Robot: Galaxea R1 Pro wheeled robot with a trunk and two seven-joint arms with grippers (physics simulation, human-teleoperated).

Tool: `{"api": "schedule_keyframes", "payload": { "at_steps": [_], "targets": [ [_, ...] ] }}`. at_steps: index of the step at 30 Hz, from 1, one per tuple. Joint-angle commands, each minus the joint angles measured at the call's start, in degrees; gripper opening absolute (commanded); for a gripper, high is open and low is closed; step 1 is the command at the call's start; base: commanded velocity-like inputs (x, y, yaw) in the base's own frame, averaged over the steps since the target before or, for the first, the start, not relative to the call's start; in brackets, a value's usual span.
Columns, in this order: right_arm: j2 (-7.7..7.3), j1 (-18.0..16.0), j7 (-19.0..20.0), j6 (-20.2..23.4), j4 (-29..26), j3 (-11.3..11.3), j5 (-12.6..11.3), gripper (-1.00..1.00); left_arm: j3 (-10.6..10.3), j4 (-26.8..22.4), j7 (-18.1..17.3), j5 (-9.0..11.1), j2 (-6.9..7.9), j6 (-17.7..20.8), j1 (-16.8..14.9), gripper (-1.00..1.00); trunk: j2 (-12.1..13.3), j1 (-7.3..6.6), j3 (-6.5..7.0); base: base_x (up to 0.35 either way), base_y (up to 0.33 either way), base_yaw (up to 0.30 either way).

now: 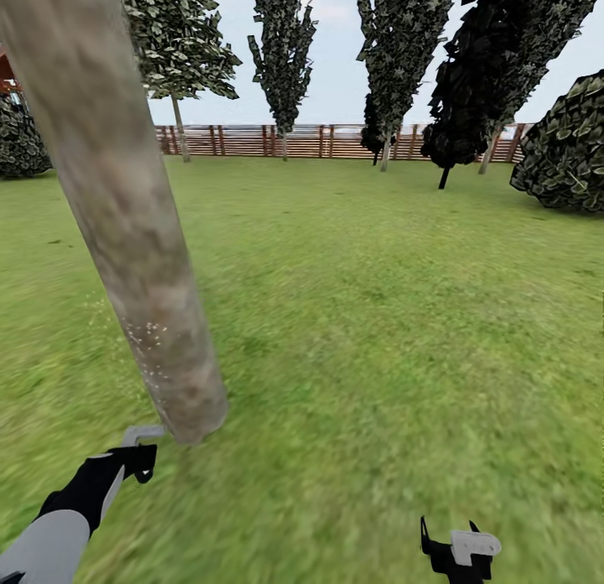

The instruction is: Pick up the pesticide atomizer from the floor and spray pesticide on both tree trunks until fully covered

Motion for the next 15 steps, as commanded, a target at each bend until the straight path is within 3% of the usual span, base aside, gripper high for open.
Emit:
{"api": "schedule_keyframes", "payload": {
  "at_steps": [1, 8, 15],
  "targets": [
    [0.02, 0.00, 0.00, 0.00, 0.00, -0.01, -0.01, 1.00, 0.02, -0.05, 0.01, 0.00, 0.02, -0.07, -0.01, -1.00, 0.00, 0.00, 0.00, 0.092, -0.260, 0.000],
    [0.06, 0.00, -0.05, 0.00, 0.00, -0.01, -0.07, 1.00, 0.16, 0.53, 1.18, 0.40, 0.29, -0.35, -0.02, -1.00, 0.00, 0.00, 0.00, 0.036, -0.270, 0.018],
    [0.06, 0.00, -0.09, 0.00, 0.00, -0.02, -0.09, 1.00, 0.12, 0.06, 1.58, 0.35, 0.20, -0.37, -0.01, -1.00, 0.00, 0.00, 0.00, -0.024, -0.276, 0.239]
  ]
}}
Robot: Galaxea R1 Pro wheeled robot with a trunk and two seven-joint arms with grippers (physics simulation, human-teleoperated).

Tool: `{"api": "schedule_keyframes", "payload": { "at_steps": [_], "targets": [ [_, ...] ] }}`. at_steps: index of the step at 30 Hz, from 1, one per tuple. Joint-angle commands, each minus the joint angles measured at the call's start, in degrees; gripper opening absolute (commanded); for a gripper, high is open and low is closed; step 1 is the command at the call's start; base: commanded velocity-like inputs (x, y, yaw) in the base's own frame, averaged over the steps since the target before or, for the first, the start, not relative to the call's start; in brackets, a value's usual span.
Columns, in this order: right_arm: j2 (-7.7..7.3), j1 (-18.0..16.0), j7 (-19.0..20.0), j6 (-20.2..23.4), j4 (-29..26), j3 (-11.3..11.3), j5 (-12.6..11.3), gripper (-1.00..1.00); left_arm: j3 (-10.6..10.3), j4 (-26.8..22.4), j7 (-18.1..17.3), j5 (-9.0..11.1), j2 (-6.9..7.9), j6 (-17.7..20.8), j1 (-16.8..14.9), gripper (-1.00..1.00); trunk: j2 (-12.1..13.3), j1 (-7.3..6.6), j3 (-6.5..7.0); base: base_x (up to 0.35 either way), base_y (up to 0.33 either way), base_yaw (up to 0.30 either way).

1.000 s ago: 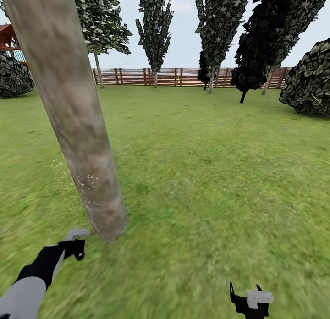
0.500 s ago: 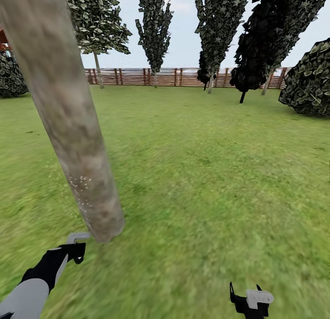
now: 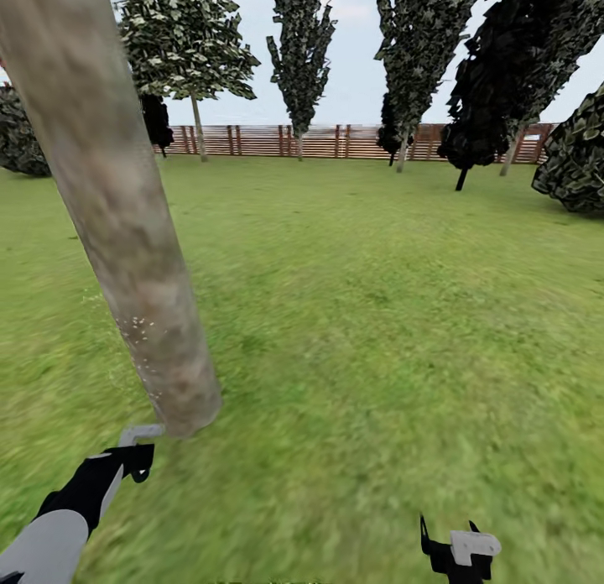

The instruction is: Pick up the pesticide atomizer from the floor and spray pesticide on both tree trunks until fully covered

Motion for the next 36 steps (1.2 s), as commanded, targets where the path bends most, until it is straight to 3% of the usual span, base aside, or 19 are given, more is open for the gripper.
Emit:
{"api": "schedule_keyframes", "payload": {
  "at_steps": [1, 8, 22, 36],
  "targets": [
    [0.00, 0.00, 0.00, 0.00, 0.00, 0.00, 0.00, 1.00, -0.03, -0.01, 0.02, 0.00, -0.03, 0.02, 0.01, -1.00, 0.00, 0.00, 0.00, -0.029, -0.276, 0.276],
    [0.00, 0.00, 0.00, 0.00, 0.00, 0.00, 0.00, 1.00, -0.06, 0.16, 0.04, 0.06, -0.16, 0.07, 0.01, -1.00, 0.00, 0.00, 0.00, 0.073, -0.276, 0.238],
    [0.00, 0.00, 0.00, 0.00, 0.00, 0.01, 0.08, 1.00, -0.06, 0.34, 0.04, 0.06, -0.24, 0.09, 0.02, -1.00, 0.00, 0.00, 0.00, 0.204, -0.211, 0.017],
    [0.00, 0.00, 0.00, 0.00, 0.00, 0.01, 0.04, 1.00, -0.06, 0.25, 0.04, 0.09, -0.24, 0.09, 0.02, -1.00, 0.00, 0.00, 0.00, 0.033, -0.272, 0.257]
  ]
}}
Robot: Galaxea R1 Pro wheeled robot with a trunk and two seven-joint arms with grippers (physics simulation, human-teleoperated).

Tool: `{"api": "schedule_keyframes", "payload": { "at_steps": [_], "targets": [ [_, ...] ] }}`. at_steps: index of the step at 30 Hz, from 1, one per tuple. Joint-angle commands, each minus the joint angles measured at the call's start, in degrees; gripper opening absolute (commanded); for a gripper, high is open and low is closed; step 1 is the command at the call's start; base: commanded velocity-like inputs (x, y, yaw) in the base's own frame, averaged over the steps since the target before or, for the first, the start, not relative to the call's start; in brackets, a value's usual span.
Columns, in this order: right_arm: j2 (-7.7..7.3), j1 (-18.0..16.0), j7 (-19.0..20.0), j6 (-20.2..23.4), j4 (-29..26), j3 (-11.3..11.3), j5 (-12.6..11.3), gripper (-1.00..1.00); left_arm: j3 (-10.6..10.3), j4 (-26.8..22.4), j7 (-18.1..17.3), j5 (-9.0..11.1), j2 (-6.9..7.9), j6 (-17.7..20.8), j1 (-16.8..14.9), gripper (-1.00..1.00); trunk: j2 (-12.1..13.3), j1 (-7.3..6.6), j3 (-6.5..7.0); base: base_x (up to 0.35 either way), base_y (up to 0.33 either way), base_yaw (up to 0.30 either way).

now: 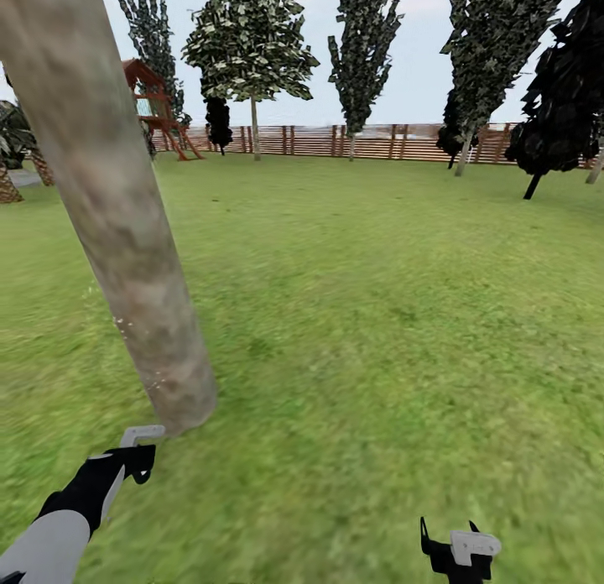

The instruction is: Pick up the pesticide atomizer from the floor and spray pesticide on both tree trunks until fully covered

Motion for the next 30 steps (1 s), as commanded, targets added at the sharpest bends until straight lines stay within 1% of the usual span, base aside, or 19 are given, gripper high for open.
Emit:
{"api": "schedule_keyframes", "payload": {
  "at_steps": [1, 11, 14, 23, 30],
  "targets": [
    [0.00, 0.00, 0.00, 0.00, 0.00, 0.00, -0.01, 1.00, 0.01, -0.05, 0.00, -0.02, 0.00, 0.00, -0.01, -1.00, 0.00, 0.00, 0.00, 0.000, -0.273, 0.044],
    [-0.09, 0.00, -0.01, 0.00, 0.00, -0.01, 0.00, 1.00, 0.08, -0.35, 0.02, -0.03, 0.07, 0.01, -0.02, -1.00, 0.00, 0.00, 0.00, 0.001, -0.273, 0.005],
    [-0.07, 0.00, -0.04, 0.00, 0.00, 0.00, -0.02, 1.00, 0.08, -0.36, 0.07, -0.03, 0.09, 0.06, -0.04, -1.00, 0.00, 0.00, 0.00, 0.091, -0.264, 0.035],
    [-0.05, 0.00, -0.05, 0.00, 0.00, 0.00, 0.01, 1.00, 0.08, -0.36, 0.09, -0.10, 0.18, 0.13, -0.04, -1.00, 0.00, 0.00, 0.00, 0.229, -0.197, 0.263],
    [-0.02, 0.00, 0.00, 0.00, 0.00, 0.00, 0.00, 1.00, 0.08, -0.36, 0.09, -0.11, 0.18, 0.17, -0.05, -1.00, 0.00, 0.00, 0.00, 0.126, -0.248, 0.276]
  ]
}}
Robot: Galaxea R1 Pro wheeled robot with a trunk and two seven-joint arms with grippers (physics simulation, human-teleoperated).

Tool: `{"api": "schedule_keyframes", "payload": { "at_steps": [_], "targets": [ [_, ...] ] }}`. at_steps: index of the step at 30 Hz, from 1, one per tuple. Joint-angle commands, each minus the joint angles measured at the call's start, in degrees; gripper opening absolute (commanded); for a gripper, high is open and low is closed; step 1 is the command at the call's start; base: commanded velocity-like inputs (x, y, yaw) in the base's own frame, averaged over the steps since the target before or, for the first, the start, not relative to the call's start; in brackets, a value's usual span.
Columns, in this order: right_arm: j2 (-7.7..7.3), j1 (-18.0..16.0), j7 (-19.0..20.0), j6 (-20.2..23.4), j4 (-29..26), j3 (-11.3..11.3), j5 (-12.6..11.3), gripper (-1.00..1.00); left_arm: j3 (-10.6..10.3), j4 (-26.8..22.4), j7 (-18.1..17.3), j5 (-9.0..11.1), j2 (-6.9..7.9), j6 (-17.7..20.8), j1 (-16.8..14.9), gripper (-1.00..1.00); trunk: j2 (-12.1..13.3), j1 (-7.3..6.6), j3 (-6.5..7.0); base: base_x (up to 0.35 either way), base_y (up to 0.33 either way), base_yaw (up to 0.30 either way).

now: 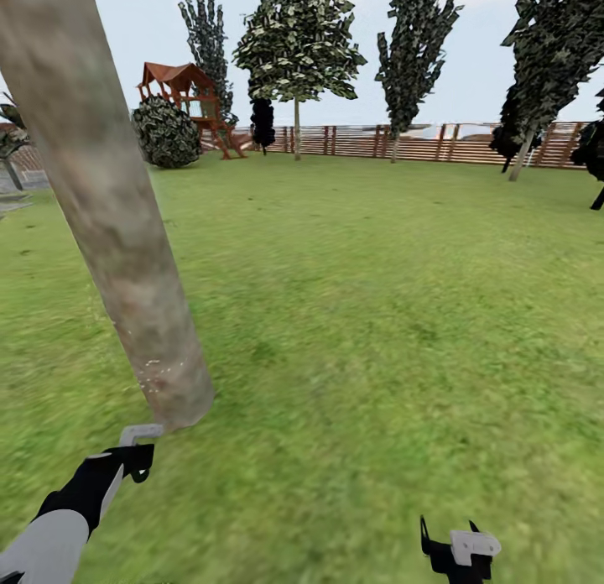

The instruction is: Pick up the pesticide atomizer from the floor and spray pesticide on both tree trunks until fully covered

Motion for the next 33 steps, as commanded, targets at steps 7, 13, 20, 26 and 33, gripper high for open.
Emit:
{"api": "schedule_keyframes", "payload": {
  "at_steps": [7, 13, 20, 26, 33],
  "targets": [
    [-0.06, 0.00, 0.00, 0.00, 0.00, -0.02, -0.02, 1.00, 0.00, 0.14, 0.00, 0.06, -0.08, -0.02, 0.01, -1.00, 0.00, 0.00, 0.00, 0.128, -0.148, 0.239],
    [-0.07, 0.00, -0.03, 0.00, 0.00, -0.04, -0.04, 1.00, -0.51, -0.79, -0.65, 0.07, -1.56, 1.14, -1.02, -1.00, 0.00, 0.00, 0.00, 0.004, -0.003, 0.016],
    [-0.20, 0.00, -0.08, -0.08, -0.08, -0.08, -0.04, 1.00, -2.07, -8.08, -6.53, -0.26, 2.06, 6.87, -2.29, -1.00, 0.00, 0.00, 0.00, 0.000, 0.000, 0.000],
    [-0.25, 0.00, -0.08, -0.09, -0.09, -0.07, -0.04, 1.00, -9.38, -9.44, -12.10, -0.75, 1.20, 7.18, -2.41, -1.00, 0.00, 0.00, 0.00, 0.000, 0.000, 0.000],
    [-0.33, 0.00, -0.09, -0.09, -0.10, -0.08, -0.04, 1.00, -10.72, -10.61, -15.86, -0.85, 7.86, 11.69, -7.25, -1.00, 0.00, 0.00, 0.00, 0.000, 0.000, 0.000]
  ]
}}
